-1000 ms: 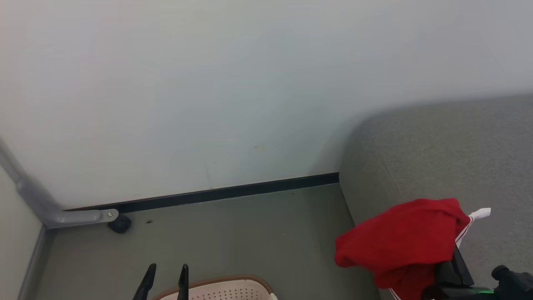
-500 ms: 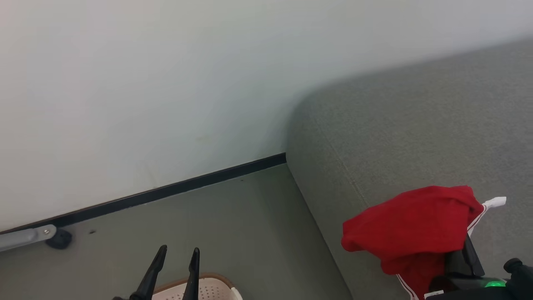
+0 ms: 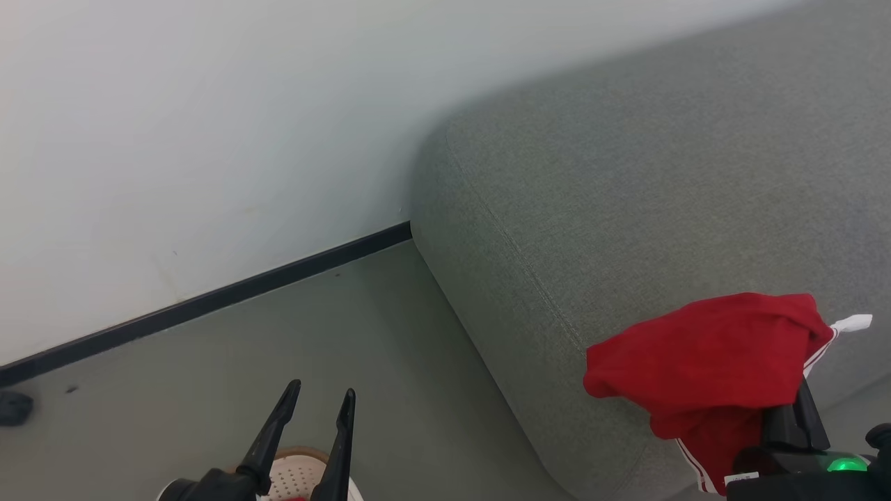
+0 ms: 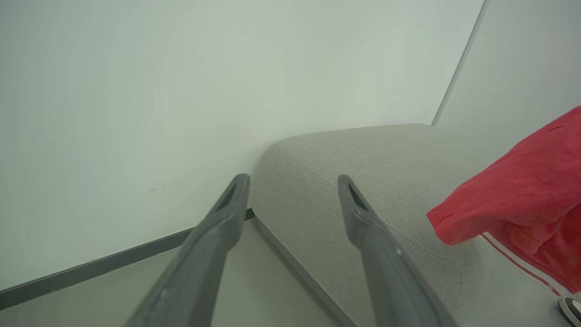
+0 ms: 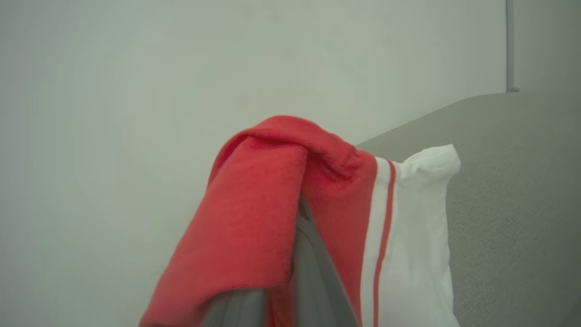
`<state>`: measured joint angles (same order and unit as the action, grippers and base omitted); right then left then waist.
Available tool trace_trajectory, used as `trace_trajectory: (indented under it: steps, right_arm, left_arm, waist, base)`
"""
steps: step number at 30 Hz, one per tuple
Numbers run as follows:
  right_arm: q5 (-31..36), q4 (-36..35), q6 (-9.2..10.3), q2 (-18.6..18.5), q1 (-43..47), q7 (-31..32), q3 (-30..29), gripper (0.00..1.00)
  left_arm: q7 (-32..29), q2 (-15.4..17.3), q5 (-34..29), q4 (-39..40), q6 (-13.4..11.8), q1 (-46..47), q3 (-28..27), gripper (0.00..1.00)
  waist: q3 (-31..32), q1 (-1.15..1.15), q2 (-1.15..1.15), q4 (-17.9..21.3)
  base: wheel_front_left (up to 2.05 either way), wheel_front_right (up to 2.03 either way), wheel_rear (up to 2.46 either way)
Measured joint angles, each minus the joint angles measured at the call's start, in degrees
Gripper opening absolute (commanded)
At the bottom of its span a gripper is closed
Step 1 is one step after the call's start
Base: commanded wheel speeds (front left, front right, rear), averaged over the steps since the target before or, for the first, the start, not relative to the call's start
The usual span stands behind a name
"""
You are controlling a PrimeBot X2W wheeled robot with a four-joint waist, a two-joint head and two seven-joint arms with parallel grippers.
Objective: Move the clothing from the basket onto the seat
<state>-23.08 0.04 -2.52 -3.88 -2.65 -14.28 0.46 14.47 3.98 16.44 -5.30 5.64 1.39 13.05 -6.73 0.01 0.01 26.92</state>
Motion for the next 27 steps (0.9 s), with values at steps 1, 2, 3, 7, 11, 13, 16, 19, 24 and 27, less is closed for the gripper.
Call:
trace_trajectory:
  steps: [1, 2, 3, 7, 11, 13, 16, 19, 24, 27]
  right_arm:
    - [0.15, -0.1, 0.0, 0.18, 0.03, 0.0, -0.24, 0.0]
    - [0.29, -0.2, 0.01, 0.32, 0.04, 0.0, -0.51, 0.0]
    - [0.45, -0.25, 0.01, 0.36, 0.1, 0.0, -0.76, 0.0]
    - [0.46, -0.89, 0.0, 0.45, 0.37, 0.0, -1.04, 0.0]
    - [0.85, -1.43, 0.0, 0.82, 0.82, 0.0, -1.49, 0.0]
    - [0.96, -1.45, 0.0, 0.96, 0.83, 0.0, -1.69, 0.0]
    - [0.98, -1.52, 0.0, 1.09, 0.82, 0.0, -2.02, 0.0]
    - [1.13, -1.49, 0.0, 1.23, 0.8, 0.0, -2.57, 0.0]
    - [1.21, -1.52, 0.09, 1.29, 0.36, 0.0, -5.8, 0.0]
    - [1.21, -1.57, 0.77, 1.3, -0.68, 0.0, -8.26, 0.0]
  left_arm:
    - [0.0, 0.01, -0.08, -0.29, 0.05, 0.31, 0.16, 1.0]
    - [0.0, 0.01, -0.2, -0.64, 0.4, 0.62, 0.3, 1.0]
    - [0.0, 0.0, -0.4, -0.88, 0.43, 0.79, 0.4, 1.0]
    - [0.0, -0.03, -0.43, -0.94, 0.44, 0.8, 0.44, 1.0]
    - [0.0, -0.03, -0.49, -1.1, 0.51, 0.97, 0.51, 1.0]
    - [0.0, -0.03, -0.51, -1.47, 0.94, 1.51, 0.53, 1.0]
    - [0.0, -0.04, -0.65, -1.58, 0.94, 2.01, 0.55, 1.0]
    - [0.0, -0.03, -1.04, -1.65, 0.97, 2.01, 0.52, 1.0]
    - [0.0, 0.08, -1.91, -1.31, 0.99, 1.93, 0.12, 1.0]
    - [0.0, 0.15, -2.02, -0.52, 0.99, 1.87, -0.01, 1.0]
  waist:
    - [-0.32, 0.0, 0.0, 0.21]
    - [-0.59, 0.0, 0.0, 0.38]
    - [-0.84, 0.0, 0.0, 0.52]
    - [-1.49, 0.0, 0.0, 0.8]
    - [-2.43, 0.0, 0.0, 0.99]
    - [-2.8, 0.0, 0.0, 1.02]
    - [-3.22, 0.0, 0.0, 1.0]
    - [-3.43, 0.0, 0.0, 0.91]
    - [-4.05, 0.0, 0.0, 0.91]
    - [-4.7, 0.0, 0.0, 0.98]
  base:
    - [0.0, 0.0, 0.0]
    - [0.0, 0.0, 0.0]
    - [0.0, 0.0, 0.0]
    - [0.0, 0.0, 0.0]
    - [0.0, 0.0, 0.0]
    - [0.0, 0.0, 0.0]
    - [0.0, 0.0, 0.0]
    - [0.0, 0.0, 0.0]
    - [0.0, 0.0, 0.0]
    - [0.0, 0.0, 0.0]
